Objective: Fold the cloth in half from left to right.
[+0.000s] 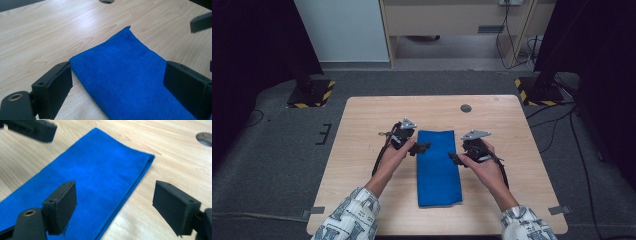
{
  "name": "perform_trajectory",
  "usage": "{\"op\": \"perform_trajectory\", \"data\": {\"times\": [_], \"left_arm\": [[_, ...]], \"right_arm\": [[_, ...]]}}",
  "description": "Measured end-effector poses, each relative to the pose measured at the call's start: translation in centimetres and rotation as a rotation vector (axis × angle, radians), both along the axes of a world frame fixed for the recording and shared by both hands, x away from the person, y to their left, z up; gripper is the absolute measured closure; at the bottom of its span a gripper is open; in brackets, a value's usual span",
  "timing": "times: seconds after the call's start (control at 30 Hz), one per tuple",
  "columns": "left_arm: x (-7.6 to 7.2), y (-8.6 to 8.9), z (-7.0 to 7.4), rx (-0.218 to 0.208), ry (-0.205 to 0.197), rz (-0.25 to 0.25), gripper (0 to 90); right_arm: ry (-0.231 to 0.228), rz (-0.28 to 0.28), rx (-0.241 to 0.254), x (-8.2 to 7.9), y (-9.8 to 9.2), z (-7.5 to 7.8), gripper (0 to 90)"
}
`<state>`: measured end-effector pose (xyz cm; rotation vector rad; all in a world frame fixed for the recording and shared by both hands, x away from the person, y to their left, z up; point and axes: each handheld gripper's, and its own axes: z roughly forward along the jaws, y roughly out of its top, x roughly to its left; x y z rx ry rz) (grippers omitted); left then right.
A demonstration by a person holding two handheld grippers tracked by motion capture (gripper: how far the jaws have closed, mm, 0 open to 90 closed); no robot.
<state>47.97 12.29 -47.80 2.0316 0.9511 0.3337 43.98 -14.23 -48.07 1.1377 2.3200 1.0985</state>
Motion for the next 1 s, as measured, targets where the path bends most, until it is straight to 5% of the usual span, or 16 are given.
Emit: {"op": "perform_trajectory", "data": {"times": [0.4,0.53,0.77,1.0], "left_arm": [[0.8,1.9,-0.4,-0.024,0.021,0.072,9.0],[1.0,2.1,-0.3,-0.002,0.026,0.09,9.1],[1.8,1.6,-0.3,0.004,0.034,0.125,10.1],[2.7,0.8,-0.9,0.037,0.043,0.139,12.7]], "right_arm": [[-0.004,0.005,-0.016,3.2,1.9,1.4,17.5],[-0.025,0.007,-0.022,4.2,2.2,1.3,21.3],[0.013,-0.001,-0.033,7.6,1.9,0.4,23.9],[0.017,-0.012,0.011,10.4,1.5,-0.3,32.0]]}}
